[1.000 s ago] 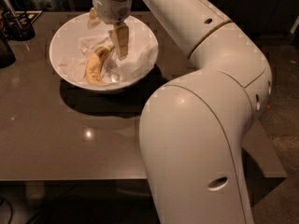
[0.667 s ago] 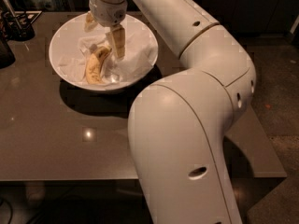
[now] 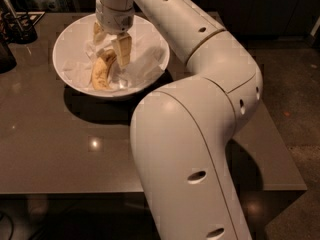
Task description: Pick banana from white bowl
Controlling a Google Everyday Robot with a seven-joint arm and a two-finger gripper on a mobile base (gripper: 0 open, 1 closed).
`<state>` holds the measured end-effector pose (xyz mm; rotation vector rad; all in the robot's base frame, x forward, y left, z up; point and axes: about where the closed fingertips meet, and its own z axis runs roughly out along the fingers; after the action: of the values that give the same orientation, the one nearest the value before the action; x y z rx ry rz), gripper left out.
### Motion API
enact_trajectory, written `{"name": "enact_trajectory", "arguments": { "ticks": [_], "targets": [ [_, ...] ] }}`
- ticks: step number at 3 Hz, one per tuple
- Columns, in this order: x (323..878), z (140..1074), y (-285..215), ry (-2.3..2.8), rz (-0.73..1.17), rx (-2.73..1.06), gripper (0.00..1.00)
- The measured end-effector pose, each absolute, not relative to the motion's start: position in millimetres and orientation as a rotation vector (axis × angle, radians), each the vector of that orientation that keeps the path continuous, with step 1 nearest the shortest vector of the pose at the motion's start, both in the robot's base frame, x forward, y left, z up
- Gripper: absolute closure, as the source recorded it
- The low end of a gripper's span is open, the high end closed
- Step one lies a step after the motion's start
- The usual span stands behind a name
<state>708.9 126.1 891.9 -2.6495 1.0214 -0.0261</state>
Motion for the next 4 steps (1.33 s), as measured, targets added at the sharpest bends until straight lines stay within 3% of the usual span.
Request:
{"name": "enact_trajectory", "arguments": {
  "ticks": [4],
  "targets": [
    [669.9,905.9,110.4,1.086,0.015,-2.641,0.29]
  ]
}}
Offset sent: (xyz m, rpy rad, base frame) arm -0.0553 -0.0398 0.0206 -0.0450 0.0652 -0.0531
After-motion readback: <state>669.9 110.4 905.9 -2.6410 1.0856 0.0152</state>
